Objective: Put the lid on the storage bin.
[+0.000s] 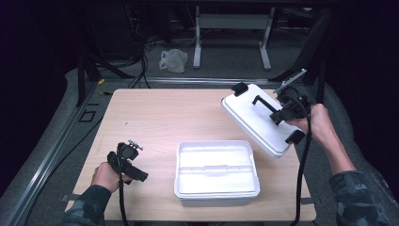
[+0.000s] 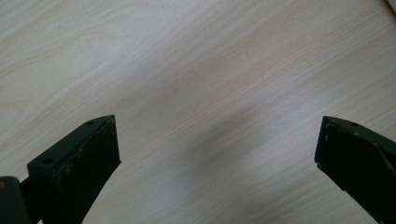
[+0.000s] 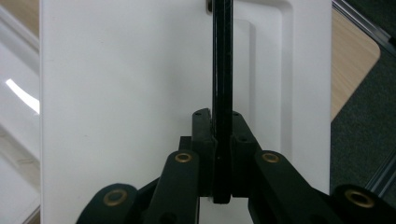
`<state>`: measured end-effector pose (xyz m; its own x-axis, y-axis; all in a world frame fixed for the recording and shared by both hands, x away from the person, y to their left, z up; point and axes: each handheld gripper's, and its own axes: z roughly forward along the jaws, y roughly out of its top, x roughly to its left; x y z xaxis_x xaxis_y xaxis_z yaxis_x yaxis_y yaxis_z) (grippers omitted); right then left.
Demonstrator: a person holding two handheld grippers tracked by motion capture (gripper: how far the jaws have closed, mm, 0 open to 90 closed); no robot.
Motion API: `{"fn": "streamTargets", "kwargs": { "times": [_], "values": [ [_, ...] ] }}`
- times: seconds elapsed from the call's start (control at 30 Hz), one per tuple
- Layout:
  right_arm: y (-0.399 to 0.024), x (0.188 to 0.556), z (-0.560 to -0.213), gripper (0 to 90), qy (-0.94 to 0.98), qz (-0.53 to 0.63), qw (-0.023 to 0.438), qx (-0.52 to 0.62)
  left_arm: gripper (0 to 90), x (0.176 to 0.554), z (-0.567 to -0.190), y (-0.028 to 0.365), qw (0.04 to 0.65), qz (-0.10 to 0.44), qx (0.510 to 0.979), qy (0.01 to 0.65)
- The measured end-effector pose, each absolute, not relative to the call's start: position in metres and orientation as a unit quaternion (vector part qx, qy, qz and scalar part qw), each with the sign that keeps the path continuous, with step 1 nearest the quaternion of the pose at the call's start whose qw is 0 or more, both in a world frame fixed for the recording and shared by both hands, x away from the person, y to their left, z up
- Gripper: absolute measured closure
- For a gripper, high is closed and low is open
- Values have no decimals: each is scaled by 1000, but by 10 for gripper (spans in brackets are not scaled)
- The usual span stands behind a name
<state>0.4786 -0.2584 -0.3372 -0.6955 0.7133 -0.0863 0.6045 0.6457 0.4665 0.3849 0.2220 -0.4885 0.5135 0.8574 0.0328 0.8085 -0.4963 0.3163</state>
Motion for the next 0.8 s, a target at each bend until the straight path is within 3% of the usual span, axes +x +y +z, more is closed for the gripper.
{"fn": "streamTargets", "kwargs": {
  "times": [0.4, 0.8],
  "values": [
    [-187, 438, -335, 851, 951, 207, 107, 205, 0, 386, -490, 226, 132, 90, 858, 488],
    [-150, 411, -346, 851, 973, 202, 85, 79, 0, 388, -492, 226, 127, 87, 860, 487]
  ]
}}
